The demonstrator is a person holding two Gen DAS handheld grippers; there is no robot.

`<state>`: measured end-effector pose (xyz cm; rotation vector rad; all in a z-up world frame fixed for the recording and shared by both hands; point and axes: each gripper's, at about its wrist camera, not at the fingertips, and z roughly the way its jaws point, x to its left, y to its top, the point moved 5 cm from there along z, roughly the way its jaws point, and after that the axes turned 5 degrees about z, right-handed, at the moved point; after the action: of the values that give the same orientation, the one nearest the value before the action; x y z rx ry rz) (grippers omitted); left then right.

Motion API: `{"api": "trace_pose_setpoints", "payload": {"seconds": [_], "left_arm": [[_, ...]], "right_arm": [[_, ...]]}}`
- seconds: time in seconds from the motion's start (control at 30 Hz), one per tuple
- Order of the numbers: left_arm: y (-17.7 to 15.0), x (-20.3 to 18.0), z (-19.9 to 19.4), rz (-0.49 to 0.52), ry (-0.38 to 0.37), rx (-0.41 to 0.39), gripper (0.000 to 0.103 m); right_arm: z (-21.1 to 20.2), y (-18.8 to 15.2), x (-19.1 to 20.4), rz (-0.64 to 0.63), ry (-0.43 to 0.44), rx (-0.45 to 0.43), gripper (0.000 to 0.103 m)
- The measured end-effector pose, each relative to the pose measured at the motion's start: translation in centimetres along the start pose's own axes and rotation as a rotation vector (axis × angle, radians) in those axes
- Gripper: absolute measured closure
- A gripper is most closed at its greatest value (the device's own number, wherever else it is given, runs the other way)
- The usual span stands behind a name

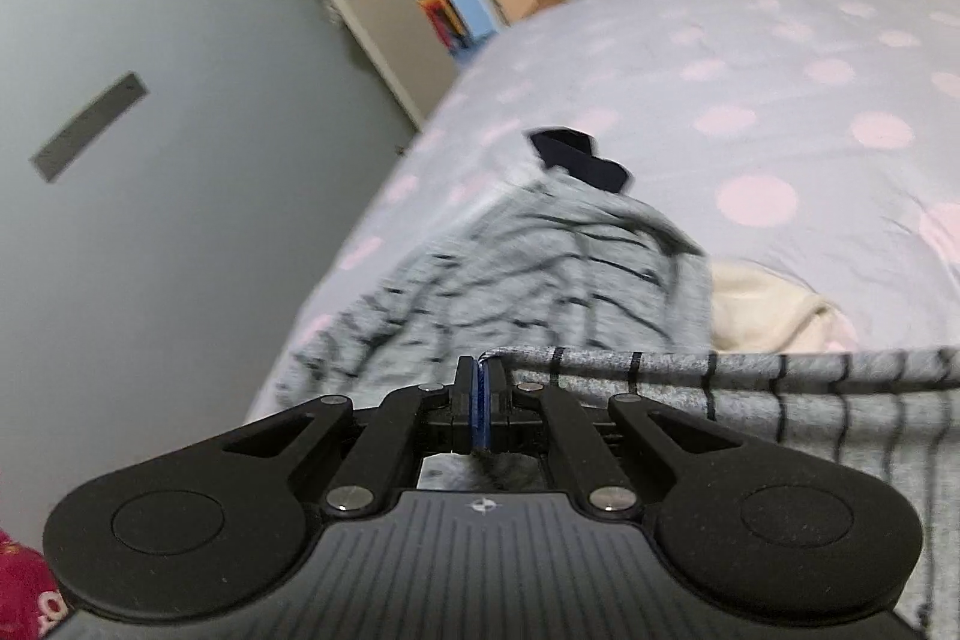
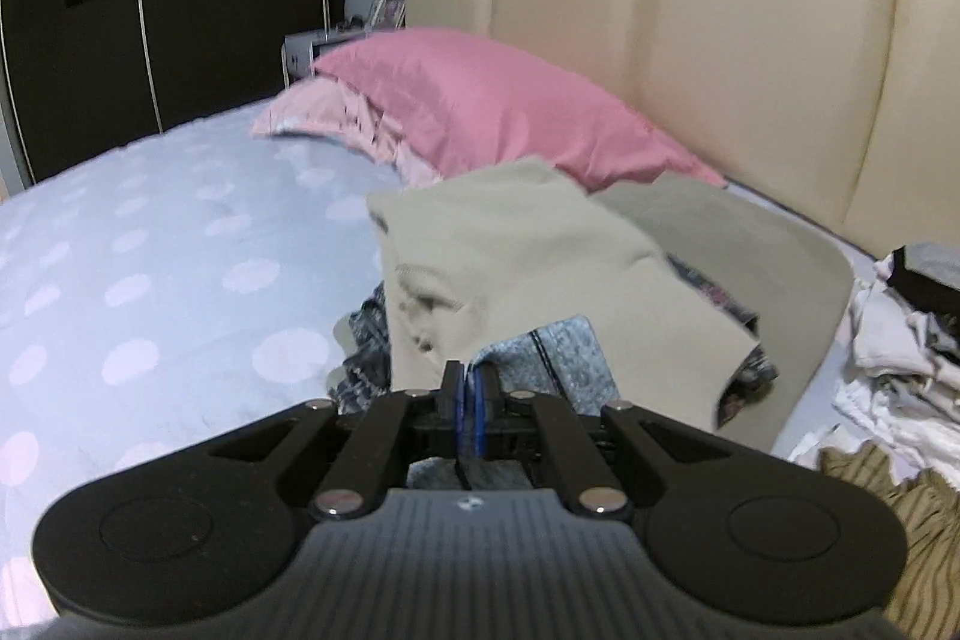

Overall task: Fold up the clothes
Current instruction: 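Lay the garment on the bed and open the right tool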

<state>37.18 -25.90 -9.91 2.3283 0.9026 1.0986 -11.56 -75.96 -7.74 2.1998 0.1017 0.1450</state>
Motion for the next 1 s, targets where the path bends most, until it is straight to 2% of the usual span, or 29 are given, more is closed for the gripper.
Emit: {"api": "trace_pose_setpoints", "payload": {"seconds": [0.13,0.17,0.2,0.23,0.27,0.43,0.57,0.7,0.77,0.87,1.0], "left_arm": [[-0.2,-0.8,0.3,0.019,-0.052,0.011,0.088],[-0.2,-0.8,0.1,0.025,-0.061,0.008,0.077],[-0.2,-0.7,-0.2,0.023,-0.074,0.002,0.069],[-0.2,-0.6,-0.7,0.018,-0.095,-0.003,0.05],[-0.5,-0.3,-1.4,0.016,-0.121,-0.012,0.044],[-1.7,0.8,-5.6,0.057,-0.149,-0.061,0.044],[-3.7,2.0,-9.3,0.064,-0.185,-0.082,0.044],[-7.2,2.7,-13.0,0.075,-0.227,-0.092,0.047],[-9.2,2.7,-14.2,0.074,-0.247,-0.069,0.051],[-12.3,2.4,-15.7,0.065,-0.282,-0.037,0.052],[-16.1,0.7,-18.2,0.126,-0.362,-0.036,0.052]], "right_arm": [[0.9,-0.6,0.8,-0.013,0.008,0.039,0.096],[0.9,-0.6,0.9,-0.014,0.016,0.042,0.089],[0.4,-0.5,0.9,-0.02,0.025,0.037,0.078],[-0.1,-0.4,1.0,-0.028,0.034,0.029,0.072],[-0.7,-0.4,1.0,-0.035,0.042,0.022,0.068],[-4.5,-1.0,0.8,-0.046,0.128,0.042,0.067],[-8.4,-3.6,1.2,-0.084,0.212,0.087,0.061],[-12.7,-8.0,1.4,-0.112,0.301,0.172,0.057],[-14.9,-10.4,1.5,-0.127,0.353,0.216,0.057],[-18.2,-14.1,1.9,-0.178,0.409,0.257,0.056],[-22.3,-19.1,2.9,-0.267,0.486,0.305,0.054]]}}
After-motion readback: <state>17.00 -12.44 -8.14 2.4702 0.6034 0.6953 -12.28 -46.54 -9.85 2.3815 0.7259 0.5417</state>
